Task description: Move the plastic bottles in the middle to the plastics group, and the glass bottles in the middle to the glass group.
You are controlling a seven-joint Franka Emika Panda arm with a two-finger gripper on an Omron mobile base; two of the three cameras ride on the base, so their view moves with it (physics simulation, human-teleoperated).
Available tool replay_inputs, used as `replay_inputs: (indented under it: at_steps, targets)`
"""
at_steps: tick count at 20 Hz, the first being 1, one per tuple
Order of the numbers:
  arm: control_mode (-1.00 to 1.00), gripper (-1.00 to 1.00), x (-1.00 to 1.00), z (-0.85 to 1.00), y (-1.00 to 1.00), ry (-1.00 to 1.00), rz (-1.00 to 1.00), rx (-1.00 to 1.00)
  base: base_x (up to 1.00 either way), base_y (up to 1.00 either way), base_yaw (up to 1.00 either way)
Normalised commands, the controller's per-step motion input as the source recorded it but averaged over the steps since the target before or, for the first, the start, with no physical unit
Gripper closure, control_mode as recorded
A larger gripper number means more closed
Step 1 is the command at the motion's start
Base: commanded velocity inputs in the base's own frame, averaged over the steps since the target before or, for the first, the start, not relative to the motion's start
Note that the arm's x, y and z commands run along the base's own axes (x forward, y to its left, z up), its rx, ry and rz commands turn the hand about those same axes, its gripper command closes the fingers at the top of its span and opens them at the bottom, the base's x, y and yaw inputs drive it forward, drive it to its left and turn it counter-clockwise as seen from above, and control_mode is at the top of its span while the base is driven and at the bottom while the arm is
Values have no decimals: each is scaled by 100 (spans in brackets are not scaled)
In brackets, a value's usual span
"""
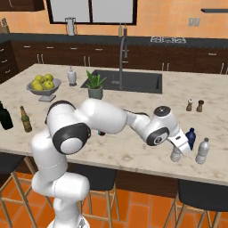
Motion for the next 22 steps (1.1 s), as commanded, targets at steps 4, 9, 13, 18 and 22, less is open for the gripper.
replay_inputs:
  at_steps: [4, 9, 13, 18, 22]
  targets:
    - [-100, 100, 17, -26, -14, 0, 0, 6, 0, 0, 0]
    - [-100, 100, 15, -28, -14, 0, 0, 1, 0, 0, 0]
    - [-100, 100, 17, -25, -10, -1, 0, 0, 0, 0, 0]
    - [-100, 100, 20, -9, -14, -1, 0, 0, 0, 0, 0]
    - [-100, 100, 12, -31, 1, -1, 0, -1, 0, 0, 0]
